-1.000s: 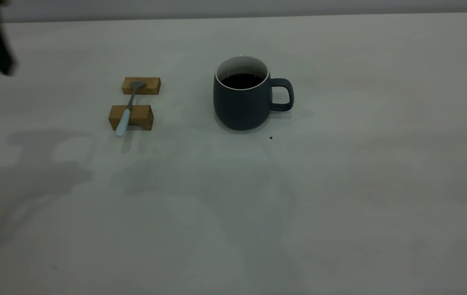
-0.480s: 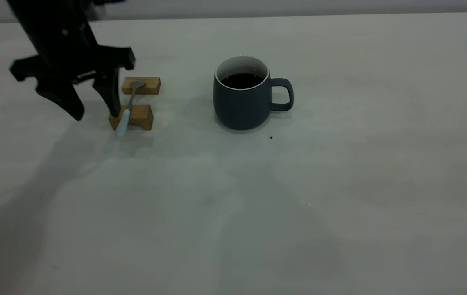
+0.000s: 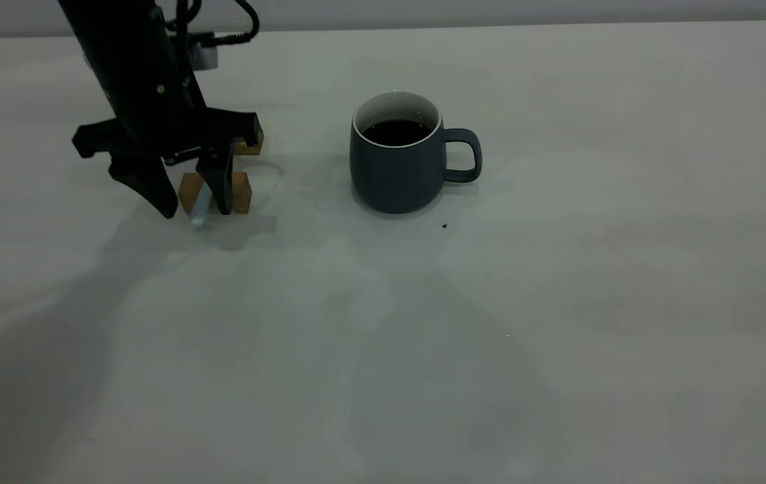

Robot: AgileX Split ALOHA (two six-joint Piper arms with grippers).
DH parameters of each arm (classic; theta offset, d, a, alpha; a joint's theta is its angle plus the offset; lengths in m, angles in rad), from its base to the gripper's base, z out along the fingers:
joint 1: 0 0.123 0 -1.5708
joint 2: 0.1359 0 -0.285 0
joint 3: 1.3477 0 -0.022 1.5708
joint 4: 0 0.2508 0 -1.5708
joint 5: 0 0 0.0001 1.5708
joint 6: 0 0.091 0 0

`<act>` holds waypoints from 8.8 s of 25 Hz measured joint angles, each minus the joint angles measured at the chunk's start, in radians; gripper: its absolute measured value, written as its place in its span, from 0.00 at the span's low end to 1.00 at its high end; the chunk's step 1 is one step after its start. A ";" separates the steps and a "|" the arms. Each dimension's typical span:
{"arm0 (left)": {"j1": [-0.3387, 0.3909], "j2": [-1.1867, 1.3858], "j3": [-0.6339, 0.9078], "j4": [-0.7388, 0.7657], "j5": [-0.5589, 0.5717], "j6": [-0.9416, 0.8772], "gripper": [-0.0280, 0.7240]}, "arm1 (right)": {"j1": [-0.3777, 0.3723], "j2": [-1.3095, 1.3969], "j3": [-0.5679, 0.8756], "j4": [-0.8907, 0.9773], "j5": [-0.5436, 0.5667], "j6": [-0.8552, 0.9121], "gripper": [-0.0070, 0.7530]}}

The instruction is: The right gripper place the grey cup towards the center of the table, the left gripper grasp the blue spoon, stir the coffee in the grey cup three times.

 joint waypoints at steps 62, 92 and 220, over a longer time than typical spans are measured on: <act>-0.027 -0.101 -0.317 -1.110 0.471 -1.054 0.22 | 0.000 0.000 0.000 0.000 0.000 0.000 0.67; -0.014 0.202 -0.356 -1.356 0.401 -0.855 0.22 | 0.000 0.000 0.000 0.000 0.000 0.000 0.67; 0.088 -1.300 0.095 0.083 0.591 0.250 0.80 | 0.000 -0.001 0.000 0.000 0.000 0.000 0.67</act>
